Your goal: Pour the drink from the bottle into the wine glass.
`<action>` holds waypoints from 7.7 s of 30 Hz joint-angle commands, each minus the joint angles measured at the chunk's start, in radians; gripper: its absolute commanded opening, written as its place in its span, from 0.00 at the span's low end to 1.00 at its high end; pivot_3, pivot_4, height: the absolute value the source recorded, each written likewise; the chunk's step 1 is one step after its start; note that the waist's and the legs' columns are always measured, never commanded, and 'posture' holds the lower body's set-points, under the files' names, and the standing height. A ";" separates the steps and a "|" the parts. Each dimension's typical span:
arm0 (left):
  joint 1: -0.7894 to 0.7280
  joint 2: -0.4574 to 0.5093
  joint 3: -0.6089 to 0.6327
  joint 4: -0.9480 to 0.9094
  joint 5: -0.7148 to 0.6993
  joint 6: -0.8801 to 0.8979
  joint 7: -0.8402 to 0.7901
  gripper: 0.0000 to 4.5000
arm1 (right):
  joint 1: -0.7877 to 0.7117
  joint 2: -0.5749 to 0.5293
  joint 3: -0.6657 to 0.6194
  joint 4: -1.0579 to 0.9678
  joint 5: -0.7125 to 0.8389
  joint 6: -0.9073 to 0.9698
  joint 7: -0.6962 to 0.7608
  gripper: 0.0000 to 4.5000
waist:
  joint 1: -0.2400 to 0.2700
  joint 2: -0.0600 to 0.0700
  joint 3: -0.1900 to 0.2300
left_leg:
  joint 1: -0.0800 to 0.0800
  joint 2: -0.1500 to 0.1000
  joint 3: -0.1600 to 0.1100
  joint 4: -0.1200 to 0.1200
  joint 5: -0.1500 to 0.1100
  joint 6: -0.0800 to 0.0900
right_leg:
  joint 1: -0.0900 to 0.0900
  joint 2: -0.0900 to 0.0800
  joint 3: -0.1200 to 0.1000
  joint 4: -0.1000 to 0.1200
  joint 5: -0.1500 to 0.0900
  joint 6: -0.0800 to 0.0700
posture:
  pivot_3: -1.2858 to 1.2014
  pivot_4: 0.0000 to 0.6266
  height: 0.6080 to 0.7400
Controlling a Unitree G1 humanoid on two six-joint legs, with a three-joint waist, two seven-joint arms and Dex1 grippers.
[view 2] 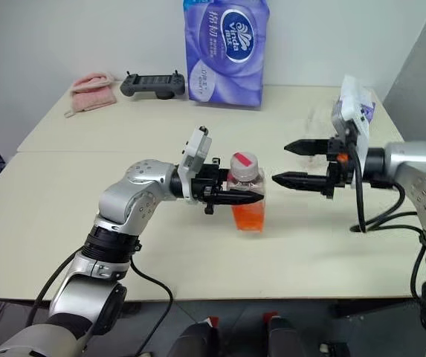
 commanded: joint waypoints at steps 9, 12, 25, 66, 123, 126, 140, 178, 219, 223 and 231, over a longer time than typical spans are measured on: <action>-0.022 0.001 0.022 0.002 0.001 -0.048 0.018 0.39 | 0.075 0.286 -0.104 -0.386 0.208 0.099 -0.556 0.99 | -0.004 0.000 0.000 | 0.000 0.000 0.000 0.000 0.000 0.000 | 0.000 0.001 0.000 0.000 0.000 0.000 | 0.52 0.24 1.00; -0.028 -0.006 0.019 0.003 0.003 -0.050 0.018 0.39 | 0.062 0.337 -0.065 -0.401 0.192 0.084 -0.628 0.99 | -0.004 0.000 0.000 | 0.000 0.000 0.000 -0.001 0.000 0.000 | 0.000 0.002 0.000 0.000 0.000 0.000 | 0.52 0.24 1.00; -0.038 -0.009 0.026 0.025 0.013 -0.072 0.017 0.39 | 0.073 0.348 -0.027 -0.387 0.162 0.034 -0.672 0.99 | -0.004 0.000 0.000 | 0.000 0.000 0.000 0.000 0.000 0.000 | 0.000 0.004 0.000 0.000 0.000 0.000 | 0.52 0.24 1.00; -0.035 0.000 0.023 0.021 0.015 -0.067 0.019 0.39 | 0.043 0.333 0.057 -0.332 0.159 -0.046 -0.649 0.70 | -0.006 0.000 0.000 | 0.000 0.000 0.000 -0.001 0.000 0.000 | 0.000 0.005 0.000 0.000 0.000 0.000 | 0.52 0.24 1.00; -0.044 -0.006 0.063 0.095 0.081 -0.141 0.115 0.39 | 0.519 0.207 -0.187 -0.406 -0.051 -0.214 -0.502 0.99 | -0.014 0.001 0.000 | 0.001 0.002 0.001 -0.002 0.000 0.000 | 0.000 0.009 0.003 0.000 0.000 0.000 | 0.52 0.24 1.00; -0.061 -0.001 0.085 0.139 0.106 -0.176 0.170 0.39 | 0.399 0.125 -0.244 -0.423 0.241 -0.088 -0.494 0.99 | -0.018 0.001 0.000 | 0.002 0.003 0.002 -0.002 0.000 0.000 | 0.000 0.010 0.003 0.000 0.000 0.000 | 0.52 0.24 1.00; -0.156 -0.002 0.219 0.409 0.359 -0.386 0.783 0.39 | 0.020 0.095 -0.079 -0.311 0.425 -0.009 -0.608 0.99 | -0.007 0.000 0.000 | -0.001 0.000 0.001 -0.001 0.000 0.000 | 0.000 0.000 0.001 -0.001 0.000 0.000 | 0.52 0.24 1.00; -0.076 -0.006 0.389 0.601 0.322 -0.432 1.012 0.99 | -0.002 0.144 -0.035 -0.303 0.358 -0.018 -0.616 1.00 | 0.008 0.000 0.000 | -0.001 0.000 0.000 0.000 0.000 0.000 | 0.000 -0.001 0.000 0.000 0.001 0.001 | 0.52 0.24 1.00; 0.305 0.205 0.198 -0.300 0.012 0.074 0.407 0.99 | 0.222 0.320 0.109 0.219 -0.405 -0.442 -0.721 1.00 | 0.006 0.000 -0.001 | 0.002 0.000 0.003 -0.001 0.000 0.000 | 0.000 0.005 0.002 0.000 0.000 0.001 | 0.52 0.24 1.00; 0.276 0.185 0.186 -0.268 0.026 0.047 0.407 0.99 | 0.118 0.393 0.107 0.454 -0.474 -0.566 -0.700 1.00 | 0.001 0.000 -0.001 | 0.002 0.001 0.003 -0.002 0.000 0.000 | 0.000 0.005 0.002 0.000 0.000 0.000 | 0.52 0.24 1.00; 0.298 0.184 0.182 -0.304 0.009 0.056 0.403 0.99 | -0.135 0.516 0.033 0.945 -0.555 -0.831 -0.751 1.00 | -0.013 0.000 -0.001 | 0.001 0.001 0.003 -0.002 0.001 -0.002 | 0.000 0.003 0.003 0.000 0.001 0.000 | 0.52 0.24 1.00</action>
